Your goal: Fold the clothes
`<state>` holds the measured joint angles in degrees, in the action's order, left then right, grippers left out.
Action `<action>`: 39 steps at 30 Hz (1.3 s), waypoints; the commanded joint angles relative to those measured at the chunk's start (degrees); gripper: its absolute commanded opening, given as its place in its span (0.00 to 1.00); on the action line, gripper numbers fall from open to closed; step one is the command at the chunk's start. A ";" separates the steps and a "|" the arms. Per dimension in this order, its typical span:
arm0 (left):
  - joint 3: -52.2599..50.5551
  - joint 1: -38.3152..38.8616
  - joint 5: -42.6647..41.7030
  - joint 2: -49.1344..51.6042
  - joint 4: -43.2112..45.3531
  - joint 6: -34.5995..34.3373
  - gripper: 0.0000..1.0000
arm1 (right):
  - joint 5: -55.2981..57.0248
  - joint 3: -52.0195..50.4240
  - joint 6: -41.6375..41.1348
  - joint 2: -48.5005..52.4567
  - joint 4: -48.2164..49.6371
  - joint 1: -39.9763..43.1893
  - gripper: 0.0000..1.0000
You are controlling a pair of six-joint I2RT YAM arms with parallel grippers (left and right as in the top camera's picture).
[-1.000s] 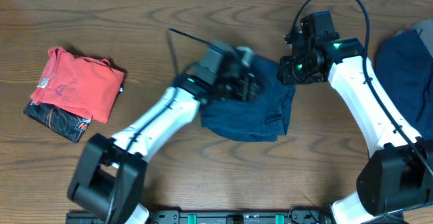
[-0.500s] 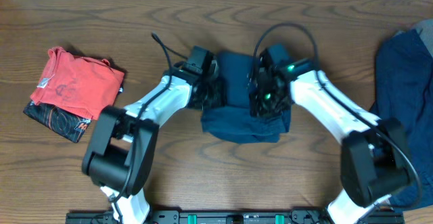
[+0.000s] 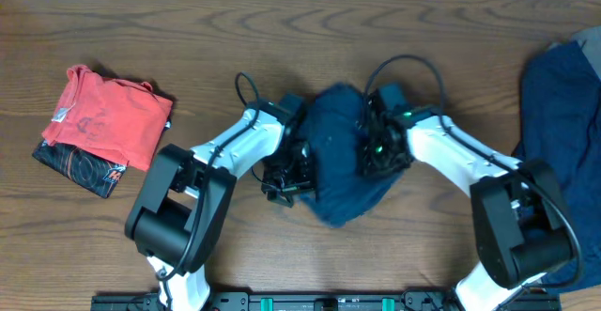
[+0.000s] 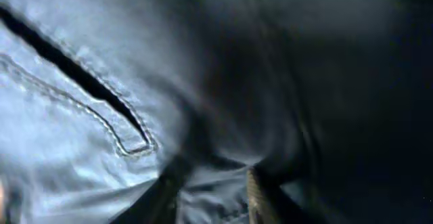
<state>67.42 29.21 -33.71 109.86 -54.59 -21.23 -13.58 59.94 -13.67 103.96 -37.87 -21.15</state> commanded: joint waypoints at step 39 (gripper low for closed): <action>-0.48 -8.24 1.27 2.54 22.73 16.04 0.12 | 4.13 -2.25 4.07 -3.52 -2.47 4.37 0.44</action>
<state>67.13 20.88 -27.11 111.33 -27.20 -5.50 -10.85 60.71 -9.17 100.64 -41.28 -16.27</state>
